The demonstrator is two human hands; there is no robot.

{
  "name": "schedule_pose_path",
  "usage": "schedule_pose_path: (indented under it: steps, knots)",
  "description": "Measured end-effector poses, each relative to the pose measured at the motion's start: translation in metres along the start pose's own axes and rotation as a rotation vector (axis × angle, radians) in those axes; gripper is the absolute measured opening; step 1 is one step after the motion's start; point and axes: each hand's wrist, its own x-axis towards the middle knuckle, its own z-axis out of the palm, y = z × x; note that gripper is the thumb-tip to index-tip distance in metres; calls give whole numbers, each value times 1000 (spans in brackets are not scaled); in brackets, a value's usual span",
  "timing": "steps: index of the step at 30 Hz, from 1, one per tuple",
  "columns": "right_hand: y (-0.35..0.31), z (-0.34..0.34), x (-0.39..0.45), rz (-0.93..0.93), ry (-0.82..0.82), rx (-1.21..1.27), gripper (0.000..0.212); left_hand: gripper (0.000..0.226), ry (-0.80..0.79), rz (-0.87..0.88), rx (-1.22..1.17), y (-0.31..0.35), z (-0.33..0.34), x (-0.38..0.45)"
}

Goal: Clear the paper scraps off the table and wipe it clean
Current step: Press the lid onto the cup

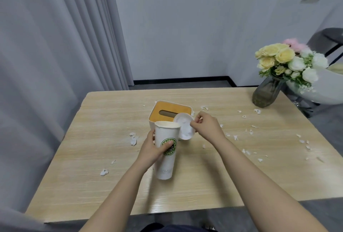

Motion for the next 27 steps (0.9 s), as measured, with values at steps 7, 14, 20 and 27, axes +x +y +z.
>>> schedule_pose_path:
  steps: [7,14,20,27]
  knots:
    - [-37,-7,-6,-221,-13,-183,25,54,-41,135,53,19,3,6]
    - [-40,-6,-10,-416,-141,-109,22,64,-75,90,-8,17,-3,13]
    - [-34,-5,-2,-402,-281,60,20,93,-131,48,-82,9,-9,16]
    - [-39,-4,0,-256,-409,160,58,96,-171,33,-151,7,-16,21]
